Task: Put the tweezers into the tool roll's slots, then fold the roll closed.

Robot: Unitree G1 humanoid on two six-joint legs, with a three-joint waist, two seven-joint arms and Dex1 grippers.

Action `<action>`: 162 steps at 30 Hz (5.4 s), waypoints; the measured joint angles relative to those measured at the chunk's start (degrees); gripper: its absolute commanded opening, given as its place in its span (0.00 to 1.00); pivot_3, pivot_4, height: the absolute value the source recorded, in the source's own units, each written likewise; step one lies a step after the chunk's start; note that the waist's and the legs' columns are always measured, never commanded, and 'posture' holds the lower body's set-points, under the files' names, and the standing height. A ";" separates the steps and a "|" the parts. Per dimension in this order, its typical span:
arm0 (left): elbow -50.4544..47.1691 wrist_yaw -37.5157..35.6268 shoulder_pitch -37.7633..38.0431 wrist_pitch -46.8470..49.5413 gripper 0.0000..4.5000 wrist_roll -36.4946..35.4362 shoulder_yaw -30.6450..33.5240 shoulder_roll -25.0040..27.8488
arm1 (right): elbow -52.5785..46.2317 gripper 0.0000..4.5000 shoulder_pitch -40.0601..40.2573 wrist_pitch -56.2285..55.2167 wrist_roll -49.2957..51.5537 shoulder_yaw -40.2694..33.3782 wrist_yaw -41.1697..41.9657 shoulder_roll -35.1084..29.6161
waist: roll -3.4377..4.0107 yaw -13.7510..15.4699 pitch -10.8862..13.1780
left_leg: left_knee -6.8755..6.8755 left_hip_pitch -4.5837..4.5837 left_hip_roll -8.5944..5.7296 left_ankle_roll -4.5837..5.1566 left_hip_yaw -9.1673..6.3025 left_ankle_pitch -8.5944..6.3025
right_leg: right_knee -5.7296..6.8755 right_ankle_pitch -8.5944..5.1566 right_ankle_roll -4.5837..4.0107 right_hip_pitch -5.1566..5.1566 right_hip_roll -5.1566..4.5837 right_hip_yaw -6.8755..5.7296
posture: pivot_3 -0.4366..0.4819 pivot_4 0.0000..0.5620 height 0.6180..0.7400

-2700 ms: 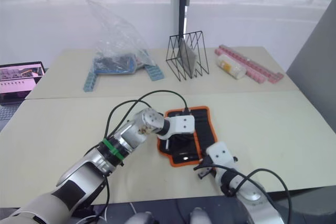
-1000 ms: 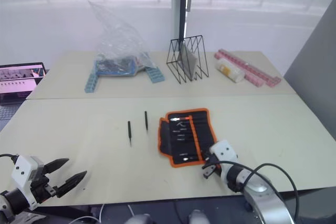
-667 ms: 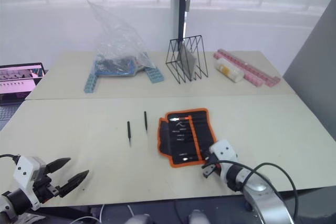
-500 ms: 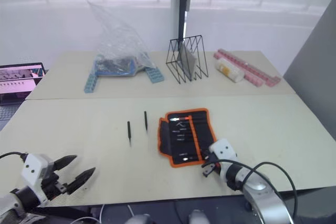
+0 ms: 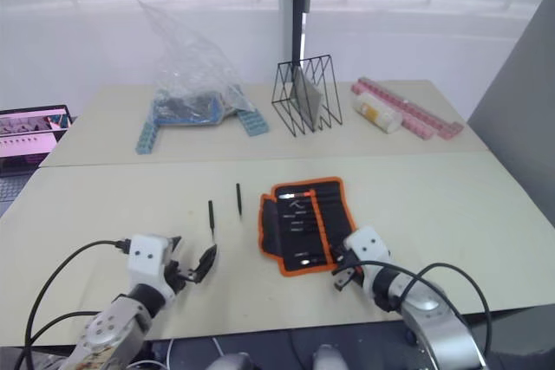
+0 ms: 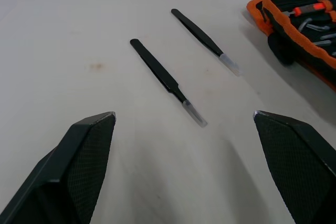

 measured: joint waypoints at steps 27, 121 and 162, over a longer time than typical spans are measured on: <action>18.53 10.39 -13.69 -4.23 0.01 6.76 -4.02 -9.76 | -1.39 0.00 -0.57 3.39 0.46 -1.78 0.03 -2.54 | 0.29 2.22 -0.05 | 0.02 -0.05 -0.27 -0.19 -0.03 0.01 | 0.00 -0.41 0.82 0.13 -0.59 -0.12 | 0.48 0.27 0.87; 29.44 -45.75 -53.73 1.46 0.01 11.41 -34.88 16.59 | -10.59 0.00 6.54 5.66 -2.36 2.99 -11.19 3.70 | -0.04 -0.05 0.19 | 0.00 -0.78 -0.15 -0.51 -0.10 0.34 | 0.23 0.01 0.01 -0.96 0.02 0.00 | 0.48 0.27 0.87; 44.23 -43.11 -58.93 -7.40 0.74 19.79 -35.18 3.05 | -11.35 0.00 7.19 6.44 -2.39 3.56 -11.37 3.71 | -0.04 -0.35 0.00 | 0.12 -0.68 -0.12 -0.52 -0.05 0.36 | 0.36 0.01 -0.01 -0.89 0.08 0.06 | 0.48 0.27 0.87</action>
